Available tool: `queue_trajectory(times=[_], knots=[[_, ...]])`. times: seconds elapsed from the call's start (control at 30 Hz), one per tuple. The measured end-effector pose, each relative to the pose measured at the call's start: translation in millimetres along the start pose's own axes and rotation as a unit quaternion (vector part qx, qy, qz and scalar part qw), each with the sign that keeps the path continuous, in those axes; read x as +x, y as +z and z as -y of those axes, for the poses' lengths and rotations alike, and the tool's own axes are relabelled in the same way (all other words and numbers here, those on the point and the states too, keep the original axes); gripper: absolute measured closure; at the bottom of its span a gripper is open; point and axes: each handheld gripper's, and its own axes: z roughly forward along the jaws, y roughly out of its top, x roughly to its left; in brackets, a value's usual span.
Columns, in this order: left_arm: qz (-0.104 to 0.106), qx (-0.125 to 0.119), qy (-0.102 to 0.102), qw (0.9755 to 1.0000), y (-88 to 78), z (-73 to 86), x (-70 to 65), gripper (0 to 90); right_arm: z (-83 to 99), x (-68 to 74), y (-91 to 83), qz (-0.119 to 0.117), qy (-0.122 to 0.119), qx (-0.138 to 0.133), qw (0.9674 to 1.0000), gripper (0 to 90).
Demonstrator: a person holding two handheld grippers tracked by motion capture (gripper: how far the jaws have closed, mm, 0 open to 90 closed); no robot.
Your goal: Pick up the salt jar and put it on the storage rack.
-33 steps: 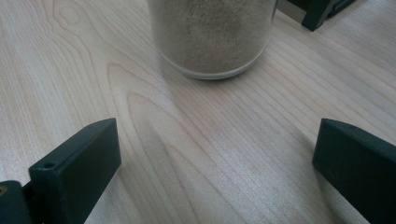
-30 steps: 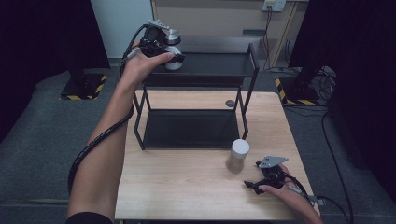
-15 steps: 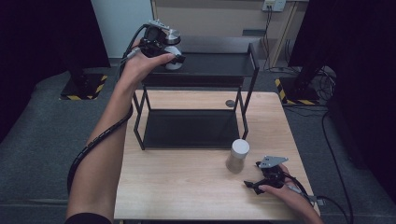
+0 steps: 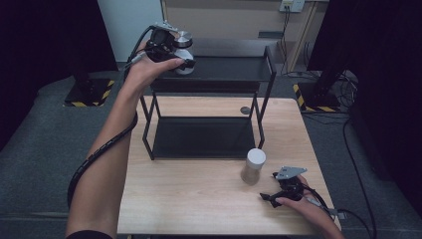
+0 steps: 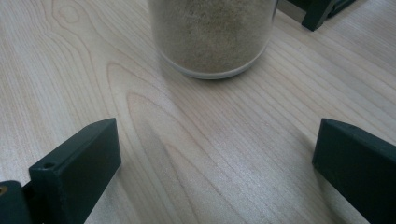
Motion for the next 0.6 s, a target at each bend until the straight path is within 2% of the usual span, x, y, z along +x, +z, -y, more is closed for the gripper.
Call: queue_trajectory(times=[0.33, 0.6], knots=[[-0.010, 0.004, 0.010, 0.9999, -11.5, -3.1, -4.4, 4.2, 0.1, 0.2, 0.1, 0.000, -0.001, 0.000, 1.0000, 1.8], [-0.015, -0.002, 0.018, 0.9997, -26.9, 0.8, -4.9, 4.4, 0.0, 0.1, 0.0, 0.000, 0.000, 0.000, 1.0000, 1.8]])
